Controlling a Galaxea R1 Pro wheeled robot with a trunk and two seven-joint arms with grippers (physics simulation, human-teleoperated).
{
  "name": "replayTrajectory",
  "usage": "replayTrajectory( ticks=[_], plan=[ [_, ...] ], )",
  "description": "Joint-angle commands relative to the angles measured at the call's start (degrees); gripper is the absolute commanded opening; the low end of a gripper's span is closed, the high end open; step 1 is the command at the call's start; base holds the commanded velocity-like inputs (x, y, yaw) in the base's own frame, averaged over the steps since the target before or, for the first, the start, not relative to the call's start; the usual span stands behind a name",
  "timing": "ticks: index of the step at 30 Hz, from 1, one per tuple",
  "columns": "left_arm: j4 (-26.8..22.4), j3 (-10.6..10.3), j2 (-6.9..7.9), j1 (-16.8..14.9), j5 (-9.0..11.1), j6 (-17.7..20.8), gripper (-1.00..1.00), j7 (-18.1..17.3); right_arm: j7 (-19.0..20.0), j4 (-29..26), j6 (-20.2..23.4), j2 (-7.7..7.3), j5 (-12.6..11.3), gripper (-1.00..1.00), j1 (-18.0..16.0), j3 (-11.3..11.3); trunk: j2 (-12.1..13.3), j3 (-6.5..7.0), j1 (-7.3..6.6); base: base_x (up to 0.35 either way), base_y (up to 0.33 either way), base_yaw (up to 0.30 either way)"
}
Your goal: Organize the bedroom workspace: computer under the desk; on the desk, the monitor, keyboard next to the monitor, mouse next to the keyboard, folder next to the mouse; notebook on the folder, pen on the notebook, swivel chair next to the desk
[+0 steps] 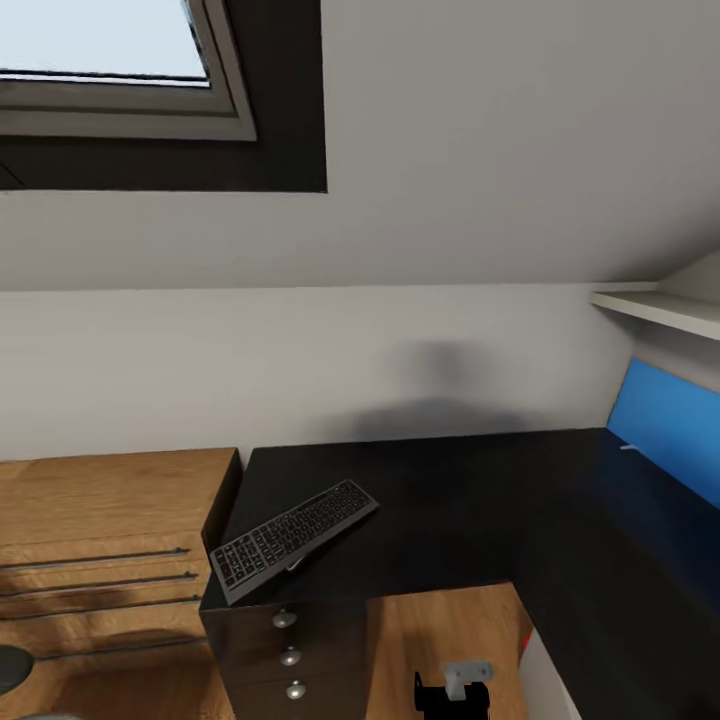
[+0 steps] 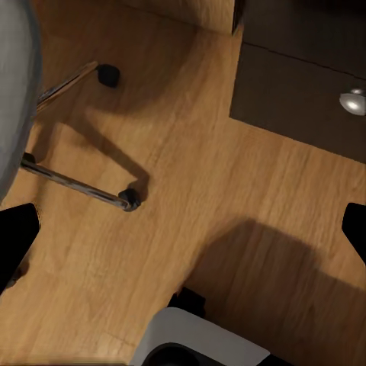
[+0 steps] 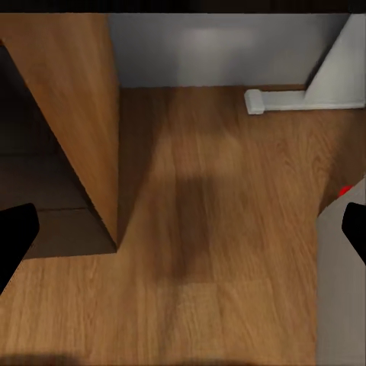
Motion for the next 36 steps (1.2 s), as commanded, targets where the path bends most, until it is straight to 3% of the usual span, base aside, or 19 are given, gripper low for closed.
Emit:
replayTrajectory(
  ticks=[1, 10, 24, 26, 36],
  plan=[
    [0.04, 0.14, -0.05, -0.04, 0.12, -0.2, 1.0, 0.08, -0.33, 0.09, -0.15, 0.01, -0.14, 1.0, -0.04, 0.49, -0.06, -0.05, 0.03, 0.0, 0.0, 0.274],
    [0.04, 0.09, -0.43, -0.04, 0.09, -0.23, 1.0, 0.08, -0.33, 0.09, -0.15, 0.01, -0.14, 1.0, -0.04, 0.49, -0.06, -0.05, 0.03, 0.0, 0.0, 0.277],
    [0.73, 0.08, -0.94, -0.04, 0.08, -3.88, 1.0, 0.04, -0.33, 0.09, -0.32, 0.01, -0.14, 1.0, -0.04, 0.49, -0.06, -0.1, 0.03, 0.0, 0.0, 0.267],
    [0.81, 0.08, -0.96, -0.04, 0.09, -5.81, 1.0, 0.01, -0.33, 0.09, -0.32, 0.0, -0.14, 1.0, -0.04, 0.42, -0.06, -0.13, 0.03, 0.0, 0.0, 0.111],
    [0.83, 0.08, -1.57, -0.04, 0.09, -6.51, 1.0, 0.0, -0.34, 0.09, -0.32, -0.07, -0.14, 1.0, -0.04, 0.41, -0.06, -0.17, 0.03, 0.0, 0.0, 0.012]
  ],
)
